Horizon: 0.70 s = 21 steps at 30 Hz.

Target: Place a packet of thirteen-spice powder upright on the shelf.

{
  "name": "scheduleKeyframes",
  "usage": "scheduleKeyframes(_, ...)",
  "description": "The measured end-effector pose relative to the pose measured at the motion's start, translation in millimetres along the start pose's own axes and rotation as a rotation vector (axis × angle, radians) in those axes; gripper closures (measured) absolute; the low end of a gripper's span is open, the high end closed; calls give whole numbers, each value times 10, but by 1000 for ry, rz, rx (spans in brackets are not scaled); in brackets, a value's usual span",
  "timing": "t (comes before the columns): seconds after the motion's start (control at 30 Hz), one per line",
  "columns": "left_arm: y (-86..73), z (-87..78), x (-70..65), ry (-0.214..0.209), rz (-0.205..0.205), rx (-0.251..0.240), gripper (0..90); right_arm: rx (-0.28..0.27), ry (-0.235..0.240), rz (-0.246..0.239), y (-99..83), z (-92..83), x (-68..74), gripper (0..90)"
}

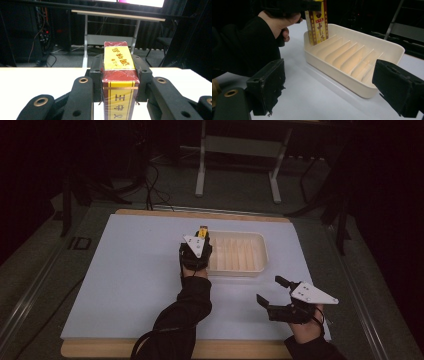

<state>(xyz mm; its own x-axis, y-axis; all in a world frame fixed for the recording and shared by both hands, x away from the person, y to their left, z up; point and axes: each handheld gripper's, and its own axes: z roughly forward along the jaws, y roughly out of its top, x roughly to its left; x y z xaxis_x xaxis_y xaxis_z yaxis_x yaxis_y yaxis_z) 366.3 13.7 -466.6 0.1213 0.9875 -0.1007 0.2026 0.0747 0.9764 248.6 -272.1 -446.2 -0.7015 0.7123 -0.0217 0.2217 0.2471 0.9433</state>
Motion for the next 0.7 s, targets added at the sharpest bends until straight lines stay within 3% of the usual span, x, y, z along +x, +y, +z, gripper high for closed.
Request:
scheduleKeyframes(0.17,-86,26,-12,-1,15,11,686,2,4,5,-3,1,-7,113)
scheduleKeyframes(0.53,-223,65,-15,-1,8,42,685,13,9,11,-15,16,-20,113)
scheduleKeyframes(0.7,-294,91,-30,2,21,81,683,14,11,16,-21,18,-26,113)
